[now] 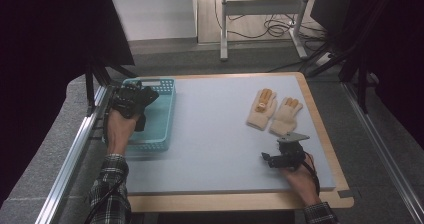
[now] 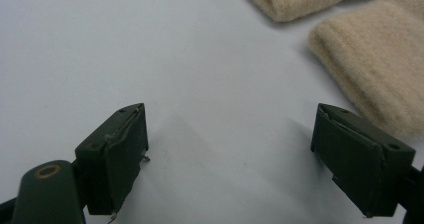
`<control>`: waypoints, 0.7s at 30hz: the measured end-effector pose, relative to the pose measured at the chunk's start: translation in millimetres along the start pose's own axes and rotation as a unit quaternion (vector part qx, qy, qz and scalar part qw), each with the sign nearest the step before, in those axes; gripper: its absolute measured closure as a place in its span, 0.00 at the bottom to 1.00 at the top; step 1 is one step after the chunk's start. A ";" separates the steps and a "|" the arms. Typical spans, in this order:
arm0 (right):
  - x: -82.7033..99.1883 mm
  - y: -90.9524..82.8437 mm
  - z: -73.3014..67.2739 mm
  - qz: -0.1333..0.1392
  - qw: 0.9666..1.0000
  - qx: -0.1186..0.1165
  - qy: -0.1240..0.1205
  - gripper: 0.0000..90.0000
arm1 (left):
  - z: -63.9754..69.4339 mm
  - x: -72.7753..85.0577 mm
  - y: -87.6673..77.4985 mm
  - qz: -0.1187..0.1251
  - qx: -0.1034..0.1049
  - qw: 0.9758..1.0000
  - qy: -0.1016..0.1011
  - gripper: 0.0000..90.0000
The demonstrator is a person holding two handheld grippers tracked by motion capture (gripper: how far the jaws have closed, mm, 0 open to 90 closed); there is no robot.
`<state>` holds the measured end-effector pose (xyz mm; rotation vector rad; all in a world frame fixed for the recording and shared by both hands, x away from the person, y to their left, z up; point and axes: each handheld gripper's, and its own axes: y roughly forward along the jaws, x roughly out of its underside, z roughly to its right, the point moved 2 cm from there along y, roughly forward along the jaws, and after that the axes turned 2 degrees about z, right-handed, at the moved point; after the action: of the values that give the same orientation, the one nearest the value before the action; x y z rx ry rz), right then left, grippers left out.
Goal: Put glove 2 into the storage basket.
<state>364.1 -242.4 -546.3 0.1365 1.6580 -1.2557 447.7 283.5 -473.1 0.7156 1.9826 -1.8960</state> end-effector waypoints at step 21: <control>0.0 0.0 0.1 0.000 1.000 -0.001 0.000 0.16 | -16.4 -4.1 68.5 -0.104 -0.092 0.990 0.027 0.44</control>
<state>364.1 -242.5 -546.4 0.1368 1.6589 -1.2544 490.5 299.2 -526.9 0.5333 2.3080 -1.7878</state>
